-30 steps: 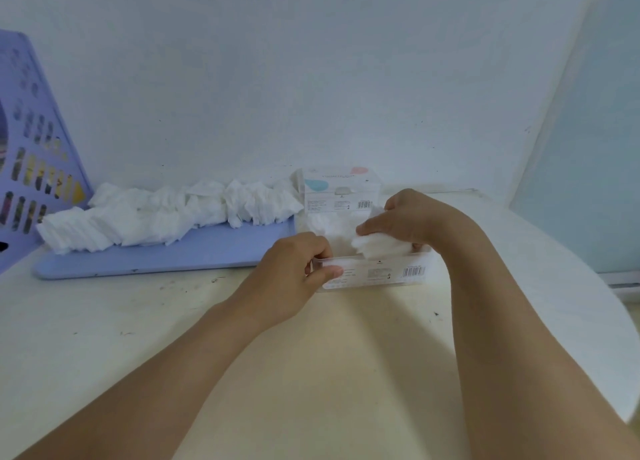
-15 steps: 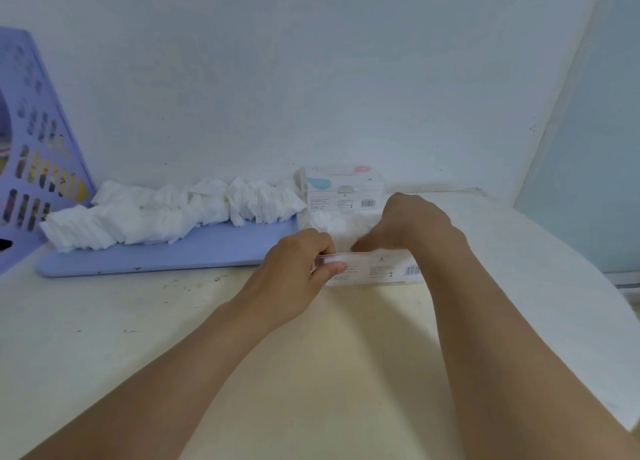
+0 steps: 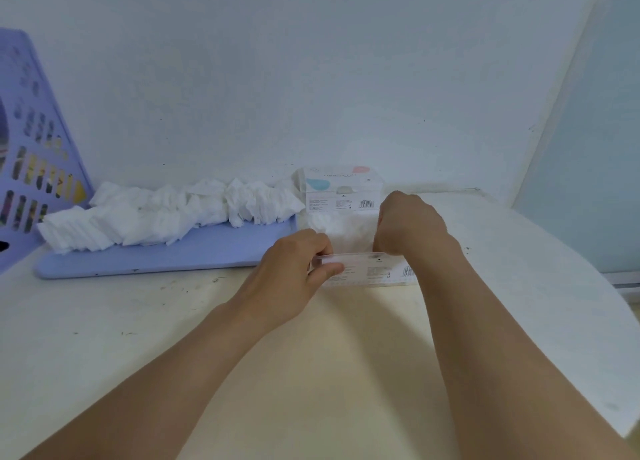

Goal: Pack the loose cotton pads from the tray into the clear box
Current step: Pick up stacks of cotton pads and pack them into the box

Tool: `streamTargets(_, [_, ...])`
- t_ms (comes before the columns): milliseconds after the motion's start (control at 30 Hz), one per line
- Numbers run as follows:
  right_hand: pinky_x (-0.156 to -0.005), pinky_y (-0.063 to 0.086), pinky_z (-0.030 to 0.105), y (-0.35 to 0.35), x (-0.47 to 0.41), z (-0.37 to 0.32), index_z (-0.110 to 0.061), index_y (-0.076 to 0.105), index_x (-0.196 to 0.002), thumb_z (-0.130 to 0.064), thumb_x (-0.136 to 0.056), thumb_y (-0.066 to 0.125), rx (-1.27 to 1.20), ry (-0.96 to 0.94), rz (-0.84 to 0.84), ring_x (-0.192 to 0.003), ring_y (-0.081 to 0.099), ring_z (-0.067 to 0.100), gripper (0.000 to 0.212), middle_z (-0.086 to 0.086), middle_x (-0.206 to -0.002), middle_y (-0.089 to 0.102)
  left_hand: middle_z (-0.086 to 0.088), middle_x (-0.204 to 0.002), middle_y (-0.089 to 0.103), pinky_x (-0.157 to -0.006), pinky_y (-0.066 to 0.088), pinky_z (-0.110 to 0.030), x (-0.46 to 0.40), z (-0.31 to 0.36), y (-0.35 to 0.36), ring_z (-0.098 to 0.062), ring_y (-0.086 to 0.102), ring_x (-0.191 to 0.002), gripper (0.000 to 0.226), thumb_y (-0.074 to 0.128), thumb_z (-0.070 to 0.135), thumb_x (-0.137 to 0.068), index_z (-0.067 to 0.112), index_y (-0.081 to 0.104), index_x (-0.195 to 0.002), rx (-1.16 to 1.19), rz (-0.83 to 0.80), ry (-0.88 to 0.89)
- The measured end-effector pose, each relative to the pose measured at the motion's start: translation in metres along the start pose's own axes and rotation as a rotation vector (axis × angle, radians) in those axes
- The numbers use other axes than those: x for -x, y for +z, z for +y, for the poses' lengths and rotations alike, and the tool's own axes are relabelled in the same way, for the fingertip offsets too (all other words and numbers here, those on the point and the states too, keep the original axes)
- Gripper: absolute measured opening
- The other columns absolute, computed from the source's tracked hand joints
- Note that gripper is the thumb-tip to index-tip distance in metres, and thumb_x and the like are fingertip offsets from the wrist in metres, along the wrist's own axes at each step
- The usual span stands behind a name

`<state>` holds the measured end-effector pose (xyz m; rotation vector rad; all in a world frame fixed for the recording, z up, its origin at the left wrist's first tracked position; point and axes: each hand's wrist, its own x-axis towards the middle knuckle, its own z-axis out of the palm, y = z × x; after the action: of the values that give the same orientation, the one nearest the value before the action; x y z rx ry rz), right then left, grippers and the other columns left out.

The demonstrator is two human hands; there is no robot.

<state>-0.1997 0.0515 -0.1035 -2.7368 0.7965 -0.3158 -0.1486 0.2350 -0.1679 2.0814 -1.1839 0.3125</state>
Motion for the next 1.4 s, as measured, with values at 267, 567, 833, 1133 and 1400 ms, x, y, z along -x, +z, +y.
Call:
streamTargets(267, [-0.053,0.041,0.023,-0.009,0.017,-0.029,-0.004,0.064,-0.068,-0.019,-0.082,0.071,-0.269,-0.504,0.004,-0.062,0.054,0.016,0.022,0.002,-0.063,0.060,0.016,-0.079,0.055,-0.064,0.039,-0.015,0.002,-0.005,-0.002,0.000,0.054,-0.073,0.014,0.071,0.029,-0.092,0.023,0.061,-0.087,0.009,-0.018,-0.023])
streamTargets(567, [-0.083,0.044,0.037,-0.003,0.015,-0.023,-0.019,0.049,-0.077,-0.028,-0.103,0.033,0.143,-0.184,-0.247,-0.093,0.056,0.027,0.033,0.000,-0.082,0.049,0.012,-0.077,0.055,-0.065,0.045,-0.028,0.001,-0.002,0.001,-0.006,0.050,-0.069,0.016,0.071,0.032,-0.092,0.022,0.062,-0.084,0.030,-0.028,-0.029])
streamTargets(833, [-0.070,0.042,0.033,0.001,0.013,-0.026,-0.016,0.048,-0.073,-0.025,-0.101,0.040,0.207,-0.205,-0.238,-0.076,0.054,0.021,0.030,0.001,-0.079,0.052,0.009,-0.080,0.058,-0.069,0.050,-0.036,0.002,-0.002,0.001,-0.011,0.054,-0.071,0.015,0.071,0.030,-0.092,0.018,0.064,-0.087,0.043,-0.029,-0.010])
streamTargets(1133, [-0.059,0.051,0.044,0.007,0.058,-0.088,-0.003,0.055,-0.061,-0.022,-0.087,0.056,-0.582,-0.612,0.201,-0.056,0.055,0.030,0.032,0.012,-0.054,0.055,0.012,-0.070,0.064,-0.061,0.044,-0.033,-0.001,-0.041,-0.089,-0.017,0.057,-0.064,0.020,0.065,0.026,-0.093,0.023,0.062,-0.074,0.371,0.576,-0.395])
streamTargets(1400, [-0.084,0.050,0.034,0.070,0.028,-0.212,-0.008,0.047,-0.132,-0.029,-0.086,0.076,-0.698,-0.278,-0.333,-0.097,0.056,0.018,0.057,0.003,-0.115,0.058,-0.010,-0.122,0.059,-0.084,0.041,-0.036,0.040,-0.119,-0.182,-0.029,0.055,-0.110,0.030,0.060,0.016,-0.093,0.011,0.057,-0.122,-0.172,0.692,-0.665])
